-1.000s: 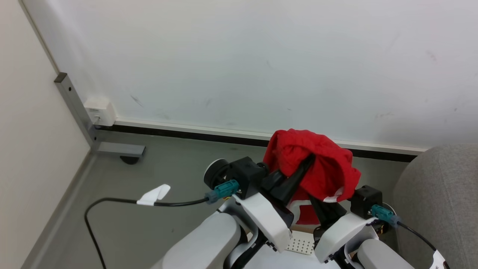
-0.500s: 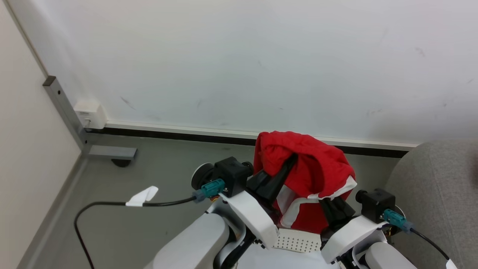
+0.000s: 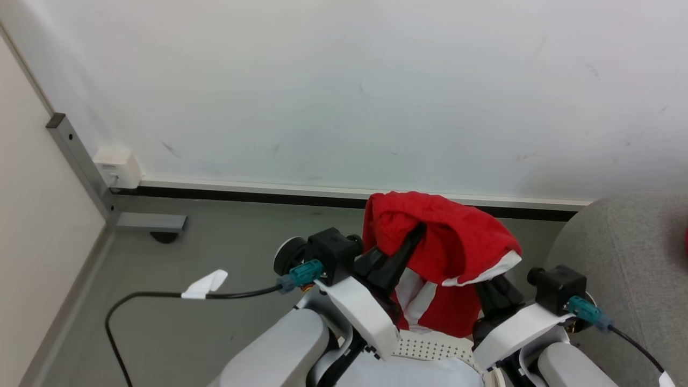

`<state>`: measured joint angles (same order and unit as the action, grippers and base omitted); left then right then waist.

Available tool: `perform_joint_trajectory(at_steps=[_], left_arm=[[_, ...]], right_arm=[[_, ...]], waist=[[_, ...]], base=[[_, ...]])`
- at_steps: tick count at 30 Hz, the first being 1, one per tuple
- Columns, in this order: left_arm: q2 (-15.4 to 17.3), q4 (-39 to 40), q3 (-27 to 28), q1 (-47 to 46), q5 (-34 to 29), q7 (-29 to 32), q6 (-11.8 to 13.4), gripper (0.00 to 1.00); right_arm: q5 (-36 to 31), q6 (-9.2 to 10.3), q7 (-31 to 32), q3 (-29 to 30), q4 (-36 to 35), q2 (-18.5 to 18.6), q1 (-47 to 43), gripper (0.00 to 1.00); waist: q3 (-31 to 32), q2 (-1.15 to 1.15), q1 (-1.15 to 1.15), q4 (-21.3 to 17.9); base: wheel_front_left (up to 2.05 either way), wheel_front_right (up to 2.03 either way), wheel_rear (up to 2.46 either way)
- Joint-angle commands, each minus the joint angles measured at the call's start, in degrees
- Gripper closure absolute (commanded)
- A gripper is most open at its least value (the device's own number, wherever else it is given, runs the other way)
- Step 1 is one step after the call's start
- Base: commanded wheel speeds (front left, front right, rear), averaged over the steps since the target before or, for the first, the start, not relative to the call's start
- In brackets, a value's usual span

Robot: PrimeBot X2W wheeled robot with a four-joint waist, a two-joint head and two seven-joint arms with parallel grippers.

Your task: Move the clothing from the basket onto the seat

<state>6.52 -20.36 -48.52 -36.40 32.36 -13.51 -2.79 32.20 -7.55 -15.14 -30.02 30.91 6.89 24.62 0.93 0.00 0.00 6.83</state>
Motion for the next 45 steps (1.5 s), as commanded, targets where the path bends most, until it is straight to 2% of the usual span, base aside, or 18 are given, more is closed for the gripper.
perform_joint_trajectory(at_steps=[1, 2, 4, 5, 6, 7, 18, 36, 45], left_arm=[[0.4, -0.2, 0.0, 0.7, 0.0, -0.4, 0.2, 1.0], [0.4, -0.2, -0.1, 0.8, 0.0, -0.4, 0.2, 1.0], [0.4, -0.2, -0.5, 1.1, 0.1, -0.5, -0.2, 0.63], [0.4, -0.1, -0.6, 1.3, 0.3, -0.5, -0.3, 0.55], [0.5, 0.0, -0.6, 1.4, 0.4, -0.6, -0.4, 0.42], [0.6, 0.0, -0.7, 1.6, 0.4, -0.6, -0.4, 0.02], [1.2, -0.5, -2.0, 5.2, 1.0, -0.7, -0.1, 0.0], [1.0, -1.8, -0.4, 4.3, -2.3, -1.7, 0.7, 0.0], [1.0, -1.4, 2.0, 4.1, -5.6, -1.6, -0.1, 0.0]], right_arm=[[0.1, 0.13, 0.0, 0.6, -0.6, 0.3, 0.6, 1.0], [0.1, 0.13, 0.0, 1.1, -0.9, 0.5, 0.7, 1.0], [-0.1, 0.13, 0.0, 2.1, -1.4, 0.7, 0.9, 1.0], [-0.2, 0.13, 0.0, 2.6, -1.7, 0.8, 1.0, 1.0], [-0.2, 0.13, 0.0, 3.2, -2.0, 0.8, 1.0, 1.0], [-0.3, 0.13, 0.0, 3.8, -2.3, 0.9, 1.2, 1.0], [-2.1, 0.13, 0.0, 11.3, -8.2, 2.0, 2.2, 1.0], [-3.1, 0.13, 0.0, 17.0, -17.3, 9.5, -2.5, 1.0], [-2.5, 0.13, 0.0, 20.5, -21.7, 9.0, -5.1, 1.0]], waist=[[0.0, 0.0, 0.0, -0.1], [0.0, 0.0, 0.0, -0.2], [0.0, 0.0, 0.0, -0.6], [0.1, 0.0, 0.0, -0.8], [0.1, 0.0, 0.0, -1.2], [0.1, 0.0, 0.0, -1.6], [0.0, 0.0, 0.0, -8.5], [-4.1, 0.0, 0.0, -23.9], [-6.3, 0.0, 0.0, -30.2]], base=[[0.0, 0.0, 0.0], [0.0, 0.0, 0.0], [0.0, 0.0, 0.0], [0.0, 0.0, 0.0], [0.0, 0.0, 0.0], [0.0, 0.0, 0.0], [0.0, 0.0, 0.0], [0.0, 0.0, 0.0], [0.0, 0.0, 0.0]])
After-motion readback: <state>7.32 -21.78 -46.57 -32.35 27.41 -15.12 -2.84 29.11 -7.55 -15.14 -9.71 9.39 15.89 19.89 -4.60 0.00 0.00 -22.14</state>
